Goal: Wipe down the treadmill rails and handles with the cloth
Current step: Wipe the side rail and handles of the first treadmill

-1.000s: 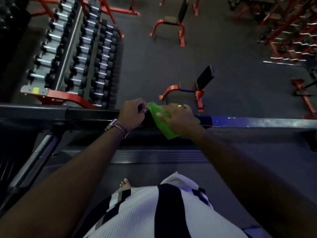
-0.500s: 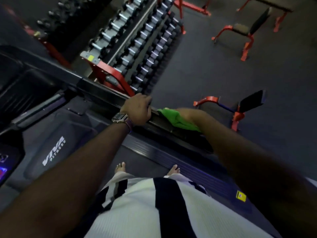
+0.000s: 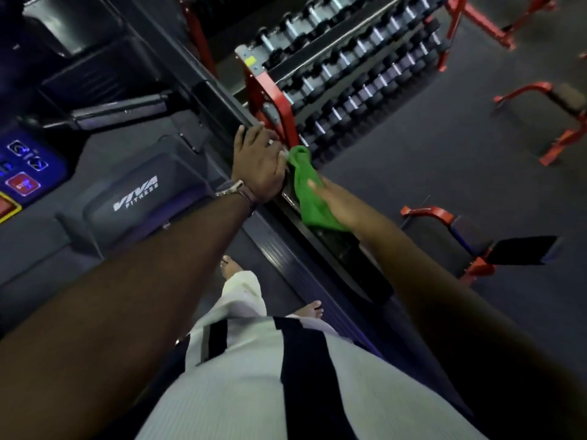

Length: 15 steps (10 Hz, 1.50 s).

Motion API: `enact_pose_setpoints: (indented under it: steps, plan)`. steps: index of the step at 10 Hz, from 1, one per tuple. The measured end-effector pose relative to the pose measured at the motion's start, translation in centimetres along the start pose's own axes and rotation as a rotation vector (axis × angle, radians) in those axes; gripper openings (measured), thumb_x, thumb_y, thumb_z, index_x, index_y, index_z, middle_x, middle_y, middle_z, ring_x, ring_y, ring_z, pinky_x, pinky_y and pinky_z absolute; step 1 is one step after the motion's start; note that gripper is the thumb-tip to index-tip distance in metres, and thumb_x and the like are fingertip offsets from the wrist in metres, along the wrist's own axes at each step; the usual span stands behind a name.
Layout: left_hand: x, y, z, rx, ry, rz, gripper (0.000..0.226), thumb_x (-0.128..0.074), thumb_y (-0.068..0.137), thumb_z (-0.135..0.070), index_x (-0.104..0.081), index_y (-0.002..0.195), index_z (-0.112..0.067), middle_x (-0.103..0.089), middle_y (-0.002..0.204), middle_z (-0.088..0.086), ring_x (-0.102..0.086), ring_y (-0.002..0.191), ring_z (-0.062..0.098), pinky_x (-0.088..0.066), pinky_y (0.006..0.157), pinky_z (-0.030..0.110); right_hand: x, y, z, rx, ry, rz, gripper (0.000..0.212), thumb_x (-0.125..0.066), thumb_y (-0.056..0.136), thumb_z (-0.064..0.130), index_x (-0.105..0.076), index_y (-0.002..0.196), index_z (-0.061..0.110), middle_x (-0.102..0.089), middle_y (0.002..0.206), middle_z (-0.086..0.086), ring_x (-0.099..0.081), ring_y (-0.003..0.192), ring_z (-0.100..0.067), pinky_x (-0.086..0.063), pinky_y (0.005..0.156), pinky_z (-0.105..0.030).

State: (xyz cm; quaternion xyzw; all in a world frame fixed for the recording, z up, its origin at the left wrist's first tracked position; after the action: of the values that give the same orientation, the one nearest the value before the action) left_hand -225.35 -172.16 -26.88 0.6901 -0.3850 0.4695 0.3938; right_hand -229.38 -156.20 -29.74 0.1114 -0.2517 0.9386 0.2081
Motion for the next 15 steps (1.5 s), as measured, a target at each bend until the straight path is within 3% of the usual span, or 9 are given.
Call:
enact_pose_setpoints:
  steps: [2,3,4,5,6,8,10,13,15]
  plan:
    - [0.4,0.1,0.0,0.022,-0.020,-0.074,0.040,-0.035,0.091,-0.034,-0.069,0.090,-0.013,-0.062,0.105,0.005,-0.047,0.124,0.029,-0.015,0.113,0.048,-0.4,-0.3,-2.3,-0.137,0.949,0.280,0.064,-0.036,0.103,0.048,-0.033,0.151,0.005,-0.037,0.152,-0.019,-0.044,0.132,-0.029,-0.028,0.111,-0.020]
    - [0.5,0.1,0.1,0.012,-0.046,-0.093,0.040,-0.035,0.090,-0.034,-0.069,0.088,-0.014,-0.062,0.102,0.004,-0.049,0.120,0.029,-0.016,0.111,0.047,1.0,0.2,-1.0,0.022,-0.285,-0.005,0.056,-0.045,0.097,0.052,-0.047,0.142,0.017,-0.054,0.140,-0.005,-0.060,0.116,-0.014,-0.040,0.095,-0.017]
    - [0.7,0.1,0.1,0.018,-0.035,-0.119,0.037,-0.036,0.089,-0.033,-0.068,0.087,-0.015,-0.062,0.101,0.002,-0.050,0.117,0.028,-0.015,0.111,0.044,-1.4,-1.8,1.0,-0.118,0.589,0.224,0.055,-0.050,0.091,0.046,-0.040,0.145,0.044,-0.063,0.132,-0.010,-0.069,0.097,-0.016,-0.048,0.094,-0.015]
    - [0.8,0.1,0.0,0.032,-0.060,-0.126,0.037,-0.035,0.090,-0.033,-0.068,0.087,-0.016,-0.062,0.101,0.000,-0.050,0.117,0.027,-0.015,0.111,0.043,-0.5,-1.8,0.6,-0.120,0.938,0.205,0.053,-0.045,0.094,0.048,-0.024,0.136,0.072,-0.060,0.131,-0.022,-0.050,0.102,-0.053,-0.035,0.115,-0.040]
    - [0.4,0.2,0.0,0.028,-0.051,-0.114,0.039,-0.034,0.090,-0.034,-0.068,0.087,-0.016,-0.061,0.099,-0.001,-0.048,0.115,0.025,-0.016,0.110,0.043,1.6,0.4,-0.3,0.128,-0.493,-0.139,0.047,-0.039,0.106,0.039,-0.032,0.152,0.031,-0.055,0.133,0.008,-0.053,0.121,-0.015,-0.041,0.105,-0.026]
    - [0.5,0.2,0.0,0.046,-0.044,-0.082,0.040,-0.032,0.090,-0.035,-0.067,0.084,-0.015,-0.060,0.097,0.001,-0.048,0.114,0.027,-0.017,0.110,0.045,1.1,-0.3,2.1,0.037,-0.188,-0.085,0.047,-0.037,0.107,0.032,-0.035,0.151,0.016,-0.048,0.145,-0.003,-0.047,0.131,-0.014,-0.036,0.107,-0.026]
    - [0.6,0.2,0.0,0.072,-0.015,-0.063,0.041,-0.032,0.089,-0.035,-0.066,0.082,-0.015,-0.060,0.096,0.001,-0.048,0.114,0.027,-0.015,0.110,0.044,0.4,-0.6,0.1,0.219,-0.410,0.118,0.040,-0.039,0.107,0.032,-0.044,0.146,0.025,-0.053,0.144,0.004,-0.053,0.112,0.005,-0.039,0.098,-0.013]
    - [0.4,0.5,-0.1,0.043,0.042,0.133,0.061,-0.018,0.087,-0.044,-0.069,0.099,-0.014,-0.062,0.107,0.003,-0.045,0.121,0.026,-0.012,0.113,0.046,-1.6,-2.5,3.3,0.042,-0.650,-0.338,0.072,-0.034,0.096,0.061,-0.016,0.155,0.024,-0.045,0.143,-0.014,-0.056,0.113,-0.036,-0.050,0.088,-0.051]
    - [2.2,1.6,2.2,-0.229,-0.063,0.305,0.068,-0.019,0.085,-0.044,-0.067,0.112,-0.005,-0.063,0.124,0.012,-0.052,0.124,0.028,-0.017,0.104,0.033,-5.5,-7.6,4.0,0.446,-1.248,-0.469,0.060,-0.028,0.098,0.023,-0.020,0.157,0.015,-0.016,0.161,-0.025,-0.034,0.134,-0.059,-0.033,0.107,-0.065]
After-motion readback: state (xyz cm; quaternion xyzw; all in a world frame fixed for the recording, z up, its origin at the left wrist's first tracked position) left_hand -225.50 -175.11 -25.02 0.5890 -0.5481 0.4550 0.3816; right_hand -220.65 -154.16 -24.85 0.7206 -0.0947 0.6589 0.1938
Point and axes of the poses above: each hand's wrist, its own y-axis towards the middle knuckle, its own x-axis out of the back of the hand, z = x × y, the point moved 6 cm from there along y, towards the middle knuckle
